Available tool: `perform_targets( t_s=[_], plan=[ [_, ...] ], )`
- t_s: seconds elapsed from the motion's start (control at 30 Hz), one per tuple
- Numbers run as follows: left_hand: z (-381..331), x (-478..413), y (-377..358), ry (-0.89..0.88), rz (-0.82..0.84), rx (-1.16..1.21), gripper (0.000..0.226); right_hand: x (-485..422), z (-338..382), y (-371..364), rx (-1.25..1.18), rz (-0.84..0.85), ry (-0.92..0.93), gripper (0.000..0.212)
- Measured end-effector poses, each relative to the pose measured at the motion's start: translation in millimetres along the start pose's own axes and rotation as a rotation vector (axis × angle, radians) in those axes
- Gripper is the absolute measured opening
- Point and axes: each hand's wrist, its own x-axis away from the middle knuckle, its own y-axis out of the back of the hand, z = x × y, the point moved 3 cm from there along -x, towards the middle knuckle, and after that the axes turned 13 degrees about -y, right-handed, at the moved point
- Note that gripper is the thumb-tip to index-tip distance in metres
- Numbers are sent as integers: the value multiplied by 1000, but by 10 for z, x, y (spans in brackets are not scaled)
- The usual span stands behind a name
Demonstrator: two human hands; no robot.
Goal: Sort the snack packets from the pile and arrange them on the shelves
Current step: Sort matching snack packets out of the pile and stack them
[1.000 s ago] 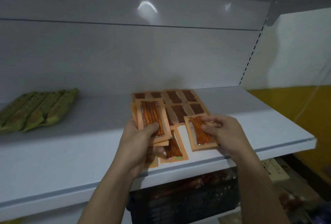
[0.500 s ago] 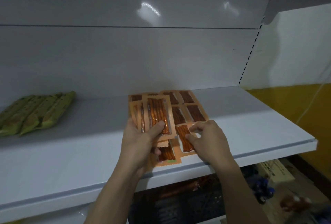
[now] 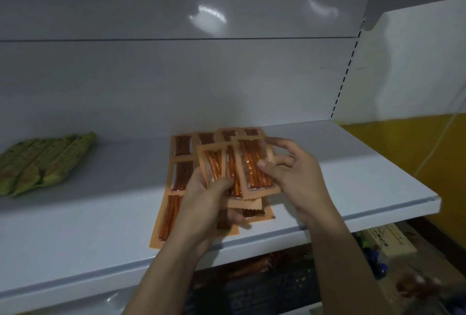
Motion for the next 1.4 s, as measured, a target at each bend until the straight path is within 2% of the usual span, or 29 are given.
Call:
perform_targets(
  t_s=[0.1, 0.2, 0.33, 0.5, 0.73, 0.83, 0.93, 1.03, 1.2, 1.3, 1.4],
  plan=[
    [33, -32, -12, -7, -47, -48, 26, -23, -42, 265, -57, -41, -30, 30],
    [71, -71, -83, -32, -101, -45, 30, -58, -96, 310, -63, -2, -59, 28],
    [101, -102, -142, -75, -213, -55, 31, -118, -173, 499, -16, -56, -58, 26],
    [116, -74, -135, -131, -321, -125, 31, -168, -480, 750, 261, -136, -130, 23],
    [162, -74, -307, -134, -384, -179, 26, -251, -476, 665, 375, -46, -78, 24],
    [156, -64, -384, -152, -410, -199, 25, -258, -466, 605, 529, -73, -22, 30],
    [183, -56, -429, -161, -434, -211, 26, -226, -438, 557, 789, -119, 98, 31],
    [235, -56, -444, -170, -451, -203, 28, -230, -442, 533, 883, -113, 151, 30],
    [279, -13, -489, -172, -510, -217, 29, -280, -445, 577, 835, -21, 158, 28],
    [281, -2, -501, -151, -498, -199, 31, -281, -351, 634, 620, -19, 156, 30],
    [243, -1, -540, -153, -481, -202, 31, -311, -216, 570, 393, 165, 72, 39]
  ],
)
